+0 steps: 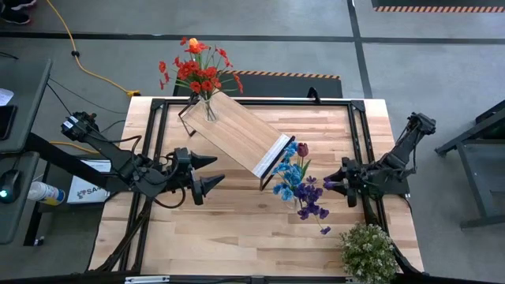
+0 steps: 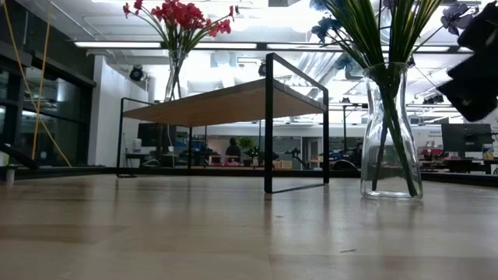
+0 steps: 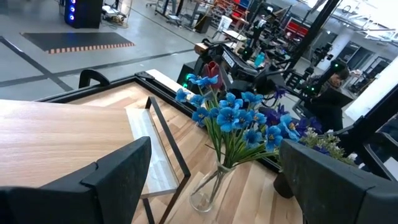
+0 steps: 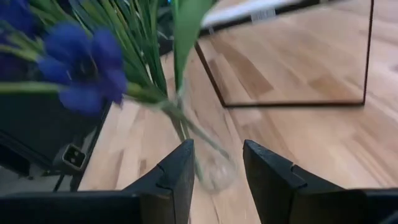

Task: Pick and place flowers into a vace then onto a shelf
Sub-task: Put the transparent flower vase on the shelf

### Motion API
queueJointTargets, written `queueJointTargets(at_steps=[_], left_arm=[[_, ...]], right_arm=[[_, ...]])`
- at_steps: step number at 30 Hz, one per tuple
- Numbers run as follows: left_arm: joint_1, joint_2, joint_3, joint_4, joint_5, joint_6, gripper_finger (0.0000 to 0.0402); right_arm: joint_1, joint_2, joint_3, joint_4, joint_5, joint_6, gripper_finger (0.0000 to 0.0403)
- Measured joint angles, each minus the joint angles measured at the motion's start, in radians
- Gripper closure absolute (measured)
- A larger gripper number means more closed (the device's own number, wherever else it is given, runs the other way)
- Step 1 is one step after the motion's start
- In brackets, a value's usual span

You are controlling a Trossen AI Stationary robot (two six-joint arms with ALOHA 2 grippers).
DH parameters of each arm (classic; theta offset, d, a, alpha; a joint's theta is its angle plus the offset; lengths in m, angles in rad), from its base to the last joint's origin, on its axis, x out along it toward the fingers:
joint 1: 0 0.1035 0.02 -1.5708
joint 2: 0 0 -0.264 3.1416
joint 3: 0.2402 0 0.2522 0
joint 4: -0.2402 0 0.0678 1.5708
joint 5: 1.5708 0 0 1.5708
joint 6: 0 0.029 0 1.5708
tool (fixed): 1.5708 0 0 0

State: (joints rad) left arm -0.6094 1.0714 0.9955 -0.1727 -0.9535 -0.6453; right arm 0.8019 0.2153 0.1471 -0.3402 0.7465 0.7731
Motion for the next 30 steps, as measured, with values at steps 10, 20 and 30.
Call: queueJointTargets(at_steps=[10, 20, 30], left_arm=[[0.0, 0.0, 0.0, 0.0, 0.0, 0.0, 0.0016], [0.0, 0.0, 0.0, -0.001, 0.019, -0.009, 0.0016], [0.0, 0.0, 0.0, -0.009, 0.019, -0.006, 0.0016]], right_arm=[[-0.22, 0.0, 0.001, 0.184, -0.244, -0.238, 0.0274], [-0.415, 0.006, 0.001, 0.102, -0.424, -0.255, 0.0274], [-0.536, 0.155, 0.001, 0.132, -0.563, -0.259, 0.0274]])
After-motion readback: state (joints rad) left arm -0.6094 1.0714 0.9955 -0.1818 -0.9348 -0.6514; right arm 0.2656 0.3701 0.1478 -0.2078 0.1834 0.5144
